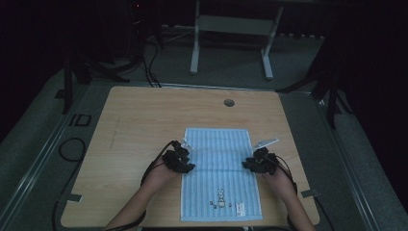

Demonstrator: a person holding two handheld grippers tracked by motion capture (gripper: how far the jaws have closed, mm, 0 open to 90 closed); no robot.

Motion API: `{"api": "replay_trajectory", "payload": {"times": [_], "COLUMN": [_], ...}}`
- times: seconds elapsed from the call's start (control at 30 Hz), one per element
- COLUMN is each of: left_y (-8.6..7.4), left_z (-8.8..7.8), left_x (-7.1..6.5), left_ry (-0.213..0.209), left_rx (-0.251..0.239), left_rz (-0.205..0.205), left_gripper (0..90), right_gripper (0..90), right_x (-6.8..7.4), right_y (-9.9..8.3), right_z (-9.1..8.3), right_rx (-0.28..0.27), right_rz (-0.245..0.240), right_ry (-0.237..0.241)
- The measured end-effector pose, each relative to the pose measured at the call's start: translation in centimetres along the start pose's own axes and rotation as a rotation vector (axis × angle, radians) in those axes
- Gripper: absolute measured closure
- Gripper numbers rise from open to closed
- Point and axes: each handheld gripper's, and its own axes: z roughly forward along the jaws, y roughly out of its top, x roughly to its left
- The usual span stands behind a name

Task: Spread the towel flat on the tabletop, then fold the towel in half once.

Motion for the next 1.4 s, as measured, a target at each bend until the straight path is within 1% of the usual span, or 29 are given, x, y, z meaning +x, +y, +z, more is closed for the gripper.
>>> {"api": "replay_trajectory", "payload": {"times": [0.07, 0.13, 0.17, 0.23, 0.3, 0.43, 0.47, 0.53, 0.57, 0.6, 0.67, 0.7, 0.73, 0.8, 0.83, 0.87, 0.9, 0.93, 1.0, 1.03, 1.07, 1.1, 1.13, 1.2, 1.23, 1.27, 1.37, 1.4], "left_y": [0.2, 0.4, 0.6, 0.8, 0.9, 0.8, 0.7, 0.7, 0.8, 0.8, 0.9, 0.9, 1.0, 1.0, 1.0, 1.0, 1.2, 1.3, 1.7, 1.8, 1.8, 2.2, 2.3, 2.6, 2.7, 2.9, 3.3, 3.4], "left_z": [0.1, 0.2, 0.2, 0.3, 0.3, 0.3, 0.2, -0.1, -0.5, -0.8, -1.3, -1.6, -1.8, -2.1, -2.3, -2.3, -2.3, -2.3, -2.2, -2.3, -2.3, -2.2, -2.2, -2.0, -1.9, -1.7, -1.3, -1.2], "left_x": [0.2, 0.6, 0.8, 1.1, 1.3, 1.3, 1.4, 1.6, 1.6, 1.7, 1.9, 2.1, 2.2, 2.7, 3.0, 3.0, 3.6, 3.9, 4.4, 4.6, 4.6, 5.2, 5.4, 5.8, 6.0, 6.2, 6.8, 6.8], "left_ry": [0.003, -0.001, 0.0, 0.005, 0.014, 0.015, 0.005, 0.007, 0.024, 0.035, 0.043, 0.052, 0.058, 0.054, 0.06, 0.06, 0.052, 0.055, 0.056, 0.059, 0.059, 0.06, 0.062, 0.077, 0.083, 0.095, 0.087, 0.09], "left_rx": [0.006, 0.01, 0.014, 0.016, 0.016, 0.008, 0.002, 0.002, -0.005, -0.015, -0.032, -0.033, -0.034, -0.04, -0.047, -0.047, -0.049, -0.046, -0.051, -0.052, -0.052, -0.068, -0.068, -0.07, -0.072, -0.079, -0.105, -0.105], "left_rz": [0.002, -0.003, 0.001, -0.005, -0.012, -0.016, -0.021, -0.035, -0.05, -0.06, -0.073, -0.075, -0.076, -0.091, -0.102, -0.102, -0.122, -0.126, -0.13, -0.138, -0.138, -0.16, -0.164, -0.177, -0.181, -0.202, -0.254, -0.253], "left_gripper": [61.1, 61.1, 61.1, 61.1, 61.1, 61.0, 60.5, 57.2, 54.1, 51.4, 48.9, 49.0, 48.9, 48.8, 48.8, 48.8, 48.8, 46.4, 45.9, 45.8, 45.4, 45.4, 45.4, 45.4, 45.4, 45.4, 45.4, 45.4], "right_gripper": [68.4, 68.3, 68.3, 68.2, 68.0, 66.6, 64.0, 62.3, 62.3, 62.2, 61.8, 61.8, 61.5, 60.9, 60.9, 60.9, 60.7, 59.6, 58.1, 58.1, 58.1, 58.1, 58.2, 58.2, 58.2, 58.2, 57.2, 56.4], "right_x": [0.0, -0.1, -0.2, -0.4, -0.4, -0.3, -0.1, 0.0, 0.0, -0.1, -0.3, -0.4, -0.7, -1.1, -1.3, -1.3, -1.7, -2.3, -2.9, -3.2, -3.2, -3.5, -4.1, -4.4, -4.7, -4.9, -5.4, -5.5], "right_y": [0.3, 0.6, 0.8, 1.0, 1.3, 1.6, 1.7, 1.8, 1.9, 2.0, 2.3, 2.4, 2.7, 3.1, 3.2, 3.2, 3.5, 4.0, 4.6, 4.9, 4.9, 5.2, 5.8, 6.2, 6.6, 6.8, 7.4, 7.5], "right_z": [0.1, 0.3, 0.3, 0.5, 0.7, 0.8, 0.6, 0.2, -0.1, -0.6, -1.4, -1.7, -2.1, -2.5, -2.6, -2.6, -2.7, -2.7, -2.7, -2.6, -2.6, -2.5, -2.3, -2.1, -1.8, -1.6, -0.6, -0.2], "right_rx": [0.009, 0.019, 0.02, 0.023, 0.025, 0.025, 0.022, 0.01, -0.001, -0.02, -0.045, -0.051, -0.056, -0.06, -0.059, -0.059, -0.058, -0.065, -0.073, -0.068, -0.068, -0.068, -0.07, -0.063, -0.053, -0.05, -0.03, -0.02], "right_rz": [-0.009, -0.009, -0.011, -0.005, 0.002, 0.007, 0.002, 0.001, 0.005, 0.01, 0.014, 0.016, 0.021, 0.027, 0.032, 0.032, 0.039, 0.049, 0.058, 0.066, 0.066, 0.072, 0.092, 0.095, 0.106, 0.109, 0.126, 0.127], "right_ry": [-0.006, -0.007, -0.009, -0.008, -0.012, -0.017, -0.014, -0.016, -0.019, -0.01, -0.021, -0.025, -0.028, -0.044, -0.047, -0.047, -0.046, -0.058, -0.059, -0.072, -0.072, -0.076, -0.083, -0.091, -0.099, -0.103, -0.117, -0.127]}}
